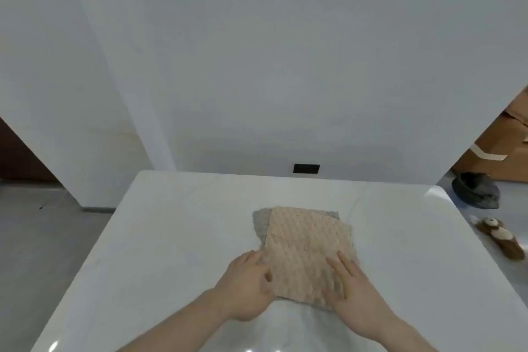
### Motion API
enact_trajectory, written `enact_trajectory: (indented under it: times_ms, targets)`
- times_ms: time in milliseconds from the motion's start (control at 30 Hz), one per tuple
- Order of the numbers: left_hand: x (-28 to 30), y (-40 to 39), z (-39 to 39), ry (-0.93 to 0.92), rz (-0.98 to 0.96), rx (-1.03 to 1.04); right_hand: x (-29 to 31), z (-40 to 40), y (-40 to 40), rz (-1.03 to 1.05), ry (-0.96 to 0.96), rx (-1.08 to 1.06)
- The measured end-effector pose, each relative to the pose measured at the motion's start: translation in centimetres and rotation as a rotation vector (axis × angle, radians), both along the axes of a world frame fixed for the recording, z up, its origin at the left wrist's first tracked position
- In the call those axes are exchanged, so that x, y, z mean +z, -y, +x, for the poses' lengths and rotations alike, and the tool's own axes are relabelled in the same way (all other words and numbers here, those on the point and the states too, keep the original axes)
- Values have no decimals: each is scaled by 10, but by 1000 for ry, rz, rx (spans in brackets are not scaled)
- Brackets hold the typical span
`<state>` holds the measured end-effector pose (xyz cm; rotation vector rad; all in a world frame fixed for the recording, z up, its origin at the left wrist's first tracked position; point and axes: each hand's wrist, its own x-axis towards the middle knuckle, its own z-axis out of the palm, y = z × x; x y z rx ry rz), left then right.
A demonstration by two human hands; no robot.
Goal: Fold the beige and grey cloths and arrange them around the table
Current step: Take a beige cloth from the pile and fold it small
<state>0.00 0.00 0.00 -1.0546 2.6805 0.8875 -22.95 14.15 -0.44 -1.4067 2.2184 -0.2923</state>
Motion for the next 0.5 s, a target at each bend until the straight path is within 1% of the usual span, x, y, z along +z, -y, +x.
enact_trajectory:
  times_ms: [67, 133, 200, 267, 333, 400, 500]
  targets:
    - [-32, 2, -12, -15, 25, -16, -36, -8, 8, 8, -2, 5]
    - [-74, 9, -21, -18, 40, -26, -80, -17, 15, 35, 13, -14]
    - [-125, 13, -24, -63, 41, -25, -132, -21, 14, 9, 40, -19]
    - [-173, 14, -22, -189, -63, -24, -181, -20, 5, -82, -20, 11]
    - [-209, 7, -20, -322, -175, -4, -216, -13, -2, -224, -120, 13]
    - [-230, -2, -21, -422, -298, 12, -236, -10, -3, -357, -189, 3]
    - [-244, -6, -20, -490, -389, 27, -252, -12, -3, -454, -275, -4]
